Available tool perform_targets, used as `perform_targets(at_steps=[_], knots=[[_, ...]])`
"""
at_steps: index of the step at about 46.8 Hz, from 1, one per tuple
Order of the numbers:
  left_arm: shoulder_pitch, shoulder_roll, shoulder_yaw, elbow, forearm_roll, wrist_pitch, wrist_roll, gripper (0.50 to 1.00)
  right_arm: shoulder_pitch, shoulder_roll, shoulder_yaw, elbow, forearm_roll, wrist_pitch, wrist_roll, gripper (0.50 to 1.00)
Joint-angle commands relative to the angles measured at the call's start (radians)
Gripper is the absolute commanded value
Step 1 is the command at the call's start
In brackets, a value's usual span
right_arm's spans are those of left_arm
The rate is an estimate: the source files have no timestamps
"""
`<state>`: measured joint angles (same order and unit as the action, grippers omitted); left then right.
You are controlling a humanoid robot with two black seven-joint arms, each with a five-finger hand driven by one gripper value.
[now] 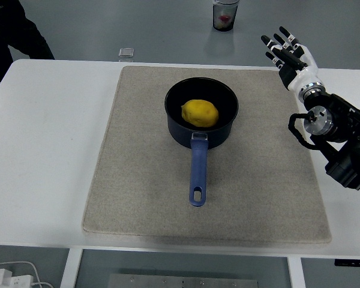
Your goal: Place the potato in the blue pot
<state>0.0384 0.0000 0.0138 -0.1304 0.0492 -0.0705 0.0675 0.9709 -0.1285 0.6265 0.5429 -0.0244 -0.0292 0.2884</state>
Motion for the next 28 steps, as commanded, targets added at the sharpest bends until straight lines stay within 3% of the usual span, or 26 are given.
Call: perform_targets(at_steps=[1,9,28], knots=[[0.0,0.0,0.0,-0.001,0.0,0.0,0.0,0.996,-0.003,-0.003,-0.001,-0.017,0.004,0.011,0.0,0.921],[0.0,0.0,0.0,-0.001,0.0,0.0,0.0,0.996,-0.006,-0.003,-0.001,-0.061,0.014,0.057,-0.006,0.921],[0.001,0.0,0.0,-0.001,0.0,0.001,0.0,0.996,-0.008,-0.003,-0.001,-0.081,0.035,0.069,-0.006,0.921]])
